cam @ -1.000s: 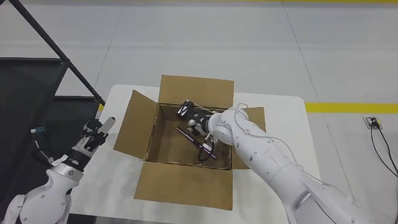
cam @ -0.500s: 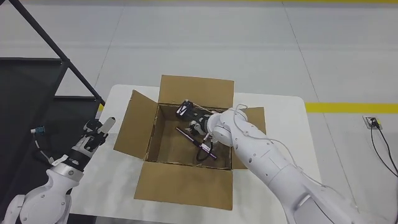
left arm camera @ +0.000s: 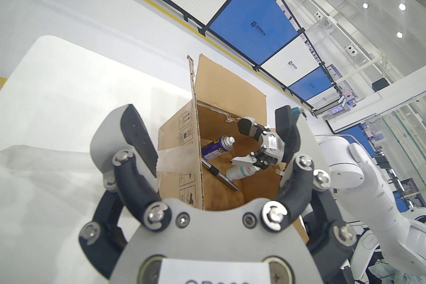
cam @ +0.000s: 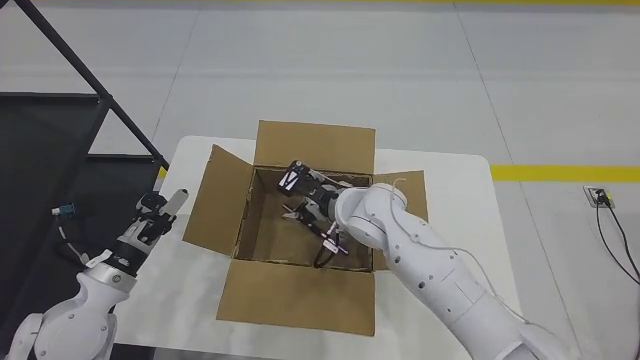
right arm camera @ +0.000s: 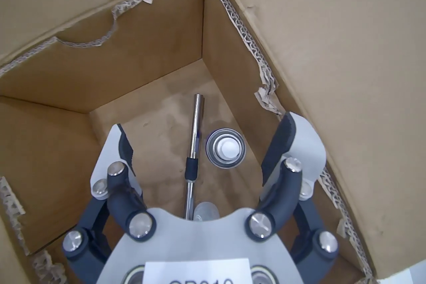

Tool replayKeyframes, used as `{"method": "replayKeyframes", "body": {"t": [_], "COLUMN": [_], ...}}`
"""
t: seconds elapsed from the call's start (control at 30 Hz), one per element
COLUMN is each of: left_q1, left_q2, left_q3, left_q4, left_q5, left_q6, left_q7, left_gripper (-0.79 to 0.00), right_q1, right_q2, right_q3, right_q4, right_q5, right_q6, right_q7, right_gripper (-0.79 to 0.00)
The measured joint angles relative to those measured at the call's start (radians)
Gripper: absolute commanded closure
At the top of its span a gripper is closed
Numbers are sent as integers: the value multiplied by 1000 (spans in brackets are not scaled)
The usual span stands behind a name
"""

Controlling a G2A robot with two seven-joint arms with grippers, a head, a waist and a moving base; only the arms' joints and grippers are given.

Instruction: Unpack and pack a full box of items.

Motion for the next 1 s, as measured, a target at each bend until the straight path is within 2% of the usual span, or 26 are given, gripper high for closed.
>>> {"method": "replayKeyframes", "body": {"t": [0.17, 0.37, 0.73, 0.87, 1.0], "left_q1": [3, 12, 13, -3, -31], "left_q2": [0, 0, 0, -5, -5], "left_q3": [0, -6, -8, 16, 56], "left_q4": [-2, -12, -10, 2, 19], "left_q5": [3, 6, 16, 4, 21], "left_q6": [-2, -8, -2, 34, 46], "left_q7": [-3, -8, 2, 26, -22], "left_gripper": [-785, -785, -785, -785, -785], "right_q1": [-97, -160, -161, -141, -142], "right_q2": [39, 61, 60, 53, 56], "right_q3": [82, 150, 147, 171, 214], "right_q4": [-179, -301, -290, -245, -243], "right_q5": [-32, -7, 5, 123, 229], "right_q6": [-22, -81, -92, -148, -167], "right_q7": [44, 52, 35, -44, -55], "right_gripper": [-785, -785, -785, -785, -785]}}
